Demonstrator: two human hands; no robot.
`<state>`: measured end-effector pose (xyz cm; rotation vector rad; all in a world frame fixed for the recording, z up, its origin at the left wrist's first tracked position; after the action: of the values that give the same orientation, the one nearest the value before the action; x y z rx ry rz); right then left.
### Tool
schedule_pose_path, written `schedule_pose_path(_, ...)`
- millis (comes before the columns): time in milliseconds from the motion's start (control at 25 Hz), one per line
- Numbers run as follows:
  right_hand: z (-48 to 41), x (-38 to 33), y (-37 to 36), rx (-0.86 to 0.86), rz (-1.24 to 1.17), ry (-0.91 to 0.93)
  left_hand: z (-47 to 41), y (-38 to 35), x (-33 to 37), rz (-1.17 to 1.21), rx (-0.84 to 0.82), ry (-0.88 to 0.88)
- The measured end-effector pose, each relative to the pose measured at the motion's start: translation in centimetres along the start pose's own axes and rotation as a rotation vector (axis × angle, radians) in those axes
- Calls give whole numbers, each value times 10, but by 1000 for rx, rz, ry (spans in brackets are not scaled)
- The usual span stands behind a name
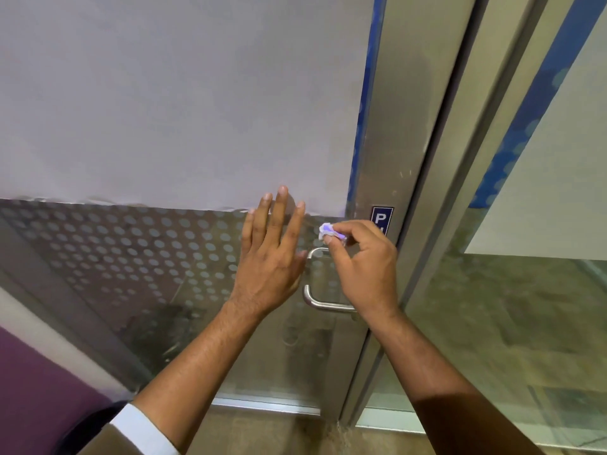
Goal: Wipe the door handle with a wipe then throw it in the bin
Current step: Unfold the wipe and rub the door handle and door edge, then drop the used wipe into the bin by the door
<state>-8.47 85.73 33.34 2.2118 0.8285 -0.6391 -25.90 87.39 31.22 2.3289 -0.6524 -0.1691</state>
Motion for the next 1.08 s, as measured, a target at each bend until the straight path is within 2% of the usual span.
schedule_pose_path(600, 107, -40, -159, -432, -208, -45, 190, 34, -93, -204, -281, 414)
schedule_pose_path(1080, 275, -122, -339, -829, 51, -127, 393, 116, -240, -242, -539, 734)
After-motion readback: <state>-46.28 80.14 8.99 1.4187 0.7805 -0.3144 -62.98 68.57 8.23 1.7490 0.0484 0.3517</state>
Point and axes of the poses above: each hand's wrist, its own z-axis away from the middle knuckle, its own y-axis out of the back of the hand, x = y × z, the point moved 9 cm from there along -z, towards the middle knuckle, and after that the axes turned 11 degrees about z, right-handed, at the moved point
